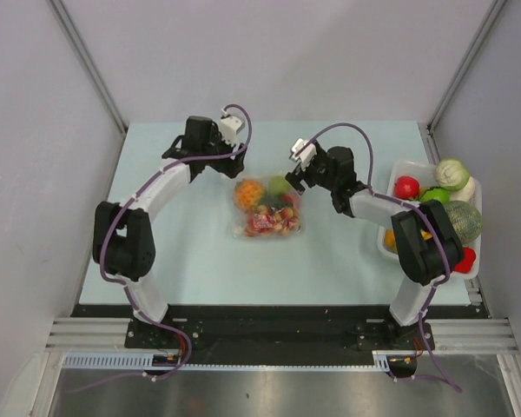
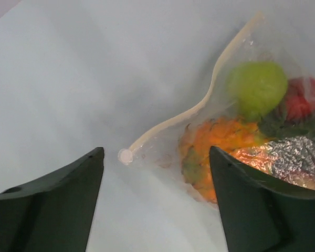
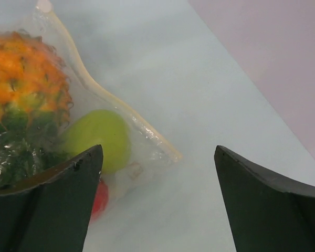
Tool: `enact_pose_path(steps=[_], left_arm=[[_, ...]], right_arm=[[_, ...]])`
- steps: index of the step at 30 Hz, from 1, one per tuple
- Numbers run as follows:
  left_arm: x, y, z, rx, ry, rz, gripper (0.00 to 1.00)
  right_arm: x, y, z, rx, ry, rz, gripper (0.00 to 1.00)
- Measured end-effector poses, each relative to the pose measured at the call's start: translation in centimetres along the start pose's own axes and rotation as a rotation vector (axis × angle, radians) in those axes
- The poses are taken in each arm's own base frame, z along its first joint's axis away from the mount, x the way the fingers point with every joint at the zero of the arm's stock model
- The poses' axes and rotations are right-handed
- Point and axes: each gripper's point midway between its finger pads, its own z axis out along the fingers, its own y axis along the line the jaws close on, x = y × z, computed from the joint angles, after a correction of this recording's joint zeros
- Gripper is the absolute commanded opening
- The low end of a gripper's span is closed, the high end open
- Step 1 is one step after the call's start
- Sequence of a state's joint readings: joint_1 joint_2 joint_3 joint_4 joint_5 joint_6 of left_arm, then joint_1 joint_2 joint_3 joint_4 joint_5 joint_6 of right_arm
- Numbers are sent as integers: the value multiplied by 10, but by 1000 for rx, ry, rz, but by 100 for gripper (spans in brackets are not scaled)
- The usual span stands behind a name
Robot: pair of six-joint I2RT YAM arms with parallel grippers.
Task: Place the food in the zip-top bag and seal the zipper
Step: Place the zipper food storage bag at the center of the board, then reset both arms
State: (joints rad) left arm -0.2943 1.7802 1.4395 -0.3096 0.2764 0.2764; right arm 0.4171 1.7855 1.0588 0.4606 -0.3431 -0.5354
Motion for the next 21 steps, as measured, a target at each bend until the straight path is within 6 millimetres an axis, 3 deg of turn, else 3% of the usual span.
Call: enact_pose_path(steps=[1, 3, 6, 11, 13, 15, 17, 21], left_arm=[[-3, 2, -3, -4, -7, -11, 100], [-9, 5, -13, -8, -17, -38, 100], [-26, 7, -44, -21, -42, -68, 100], [-78, 3, -108, -33, -126, -108, 100], [-90, -3, -132, -37, -155, -121, 100], [-88, -10, -151, -34, -157, -138, 100], [-78, -17, -165, -35, -154, -155, 100], [-40, -30, -173, -28, -90, -202, 100]], right_arm=[[-5, -2, -3, 4, -4, 1, 100], [-20, -10, -16, 21, -15, 8, 100], [-57, -31, -47, 72, -62, 28, 100], [-133, -79, -128, 200, -192, 104, 100], [-149, -93, -162, 243, -220, 153, 100], [-153, -100, -190, 274, -218, 203, 100], [-143, -104, -216, 300, -181, 270, 100], [-106, -106, -248, 329, -72, 421, 100]])
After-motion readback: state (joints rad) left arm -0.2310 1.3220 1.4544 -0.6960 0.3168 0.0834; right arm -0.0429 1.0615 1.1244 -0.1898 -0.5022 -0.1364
